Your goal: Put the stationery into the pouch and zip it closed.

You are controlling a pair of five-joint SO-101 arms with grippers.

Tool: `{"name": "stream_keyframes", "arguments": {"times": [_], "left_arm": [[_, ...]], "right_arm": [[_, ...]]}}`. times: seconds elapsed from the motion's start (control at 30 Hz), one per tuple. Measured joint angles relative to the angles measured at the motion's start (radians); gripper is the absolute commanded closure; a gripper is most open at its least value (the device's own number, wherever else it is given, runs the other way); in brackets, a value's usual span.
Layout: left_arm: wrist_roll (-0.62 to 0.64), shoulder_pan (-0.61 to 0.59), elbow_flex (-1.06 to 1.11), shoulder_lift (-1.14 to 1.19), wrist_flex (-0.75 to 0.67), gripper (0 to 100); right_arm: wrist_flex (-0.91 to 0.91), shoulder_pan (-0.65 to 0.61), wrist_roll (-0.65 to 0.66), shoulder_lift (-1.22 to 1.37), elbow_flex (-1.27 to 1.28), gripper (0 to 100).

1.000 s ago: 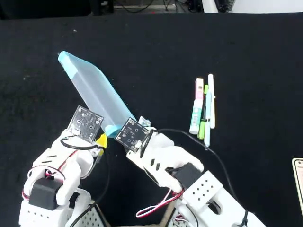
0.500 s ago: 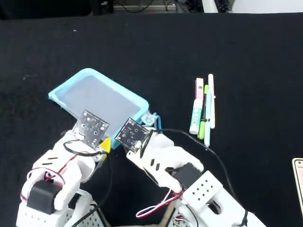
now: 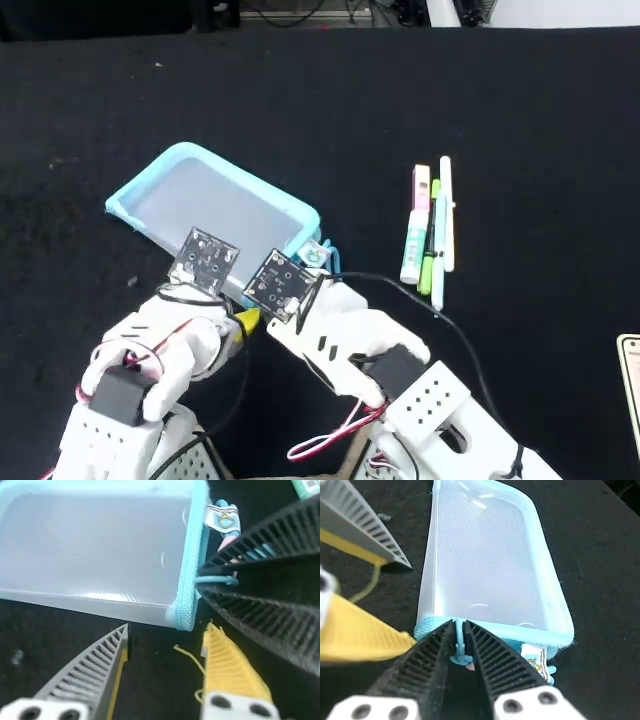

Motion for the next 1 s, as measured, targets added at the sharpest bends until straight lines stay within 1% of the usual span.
{"name": "stream_keyframes", "arguments": {"times": [0.1,0.23,0.47,0.7,0.87,1.0], "left_arm": [[0.041,0.002,0.028,0.011,-0.037,75],[0.057,0.002,0.037,-0.002,-0.054,75],[0.078,0.000,0.170,0.006,-0.210,75],[0.083,-0.006,0.178,0.006,-0.224,75],[0.084,-0.083,0.178,0.006,-0.230,75],[0.084,-0.101,0.178,0.006,-0.230,75]], "right_arm": [[0.000,0.000,0.000,0.000,0.000,98.8],[0.000,0.000,0.000,0.000,0.000,98.8],[0.000,0.000,0.000,0.000,0.000,98.8],[0.000,0.000,0.000,0.000,0.000,98.8],[0.000,0.000,0.000,0.000,0.000,98.8],[0.000,0.000,0.000,0.000,0.000,98.8]]}}
